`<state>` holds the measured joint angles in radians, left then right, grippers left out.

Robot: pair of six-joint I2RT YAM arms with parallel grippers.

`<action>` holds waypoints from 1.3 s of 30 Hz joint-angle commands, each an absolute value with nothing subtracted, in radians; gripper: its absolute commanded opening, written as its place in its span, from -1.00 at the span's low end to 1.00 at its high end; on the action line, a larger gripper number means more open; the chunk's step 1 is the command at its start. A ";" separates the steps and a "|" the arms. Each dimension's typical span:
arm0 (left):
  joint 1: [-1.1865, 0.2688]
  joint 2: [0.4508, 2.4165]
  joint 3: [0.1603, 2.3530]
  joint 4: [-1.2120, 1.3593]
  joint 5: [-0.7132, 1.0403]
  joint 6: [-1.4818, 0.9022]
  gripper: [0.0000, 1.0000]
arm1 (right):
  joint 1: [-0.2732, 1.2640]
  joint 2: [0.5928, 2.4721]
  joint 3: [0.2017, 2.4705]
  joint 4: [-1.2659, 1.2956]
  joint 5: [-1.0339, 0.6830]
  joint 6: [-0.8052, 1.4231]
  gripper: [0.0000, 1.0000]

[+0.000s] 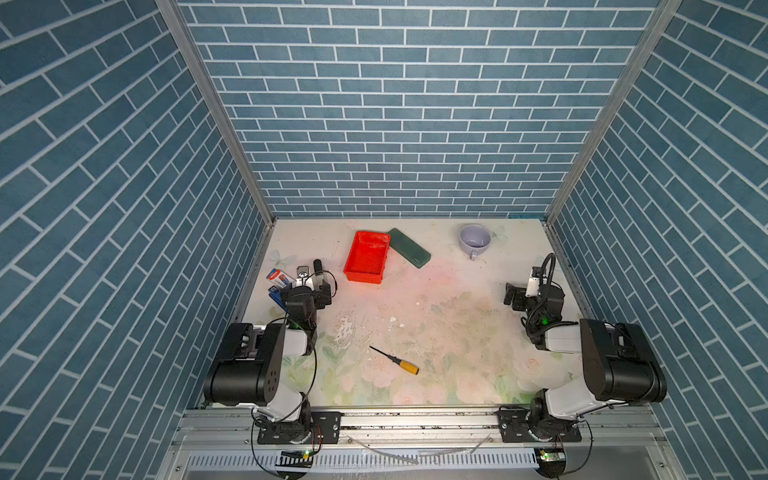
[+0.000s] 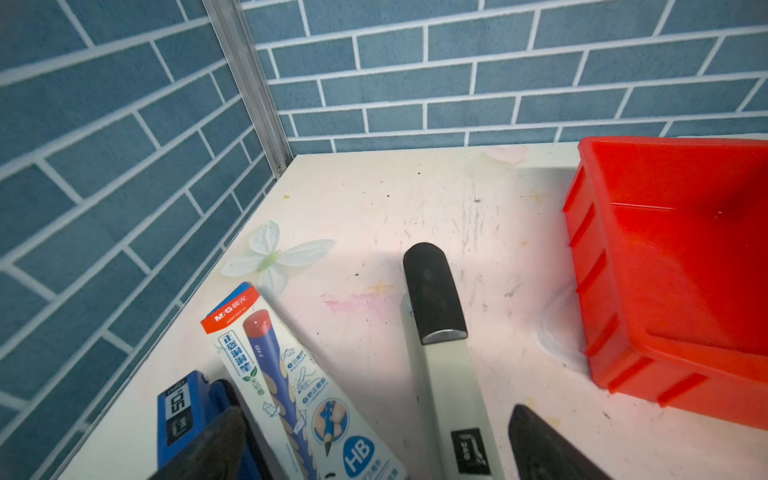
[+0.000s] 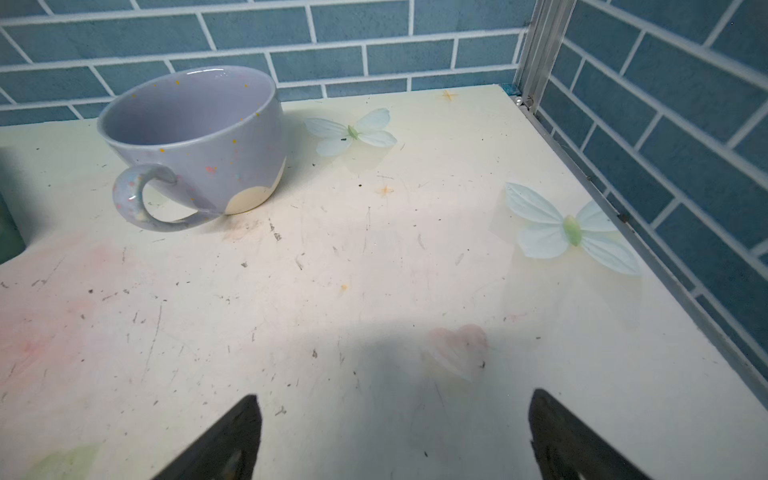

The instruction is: Put the screwdriver in the bin

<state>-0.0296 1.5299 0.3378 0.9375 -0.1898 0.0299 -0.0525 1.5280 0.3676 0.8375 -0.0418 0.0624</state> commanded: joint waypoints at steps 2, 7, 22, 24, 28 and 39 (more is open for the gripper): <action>-0.032 1.531 0.352 0.935 -0.183 0.028 0.99 | -0.053 1.537 0.403 0.839 -0.045 0.035 0.98; -0.032 1.531 0.351 0.935 -0.184 0.028 0.99 | -0.053 1.537 0.404 0.840 -0.046 0.036 0.98; -0.032 1.531 0.352 0.934 -0.183 0.028 0.99 | -0.054 1.537 0.403 0.839 -0.044 0.034 0.98; -0.032 1.531 0.355 0.931 -0.184 0.028 0.99 | -0.054 1.536 0.403 0.840 -0.044 0.034 0.98; -0.032 1.529 0.349 0.936 -0.185 0.028 0.99 | -0.053 1.536 0.402 0.843 -0.044 0.034 0.98; -0.182 1.279 0.388 0.690 -0.315 0.157 0.99 | -0.028 1.358 0.401 0.693 -0.163 -0.041 0.98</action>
<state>-0.1268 1.3258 0.3508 0.7994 -0.2584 0.0849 -0.0437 1.4193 0.3676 0.7639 -0.1173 0.0265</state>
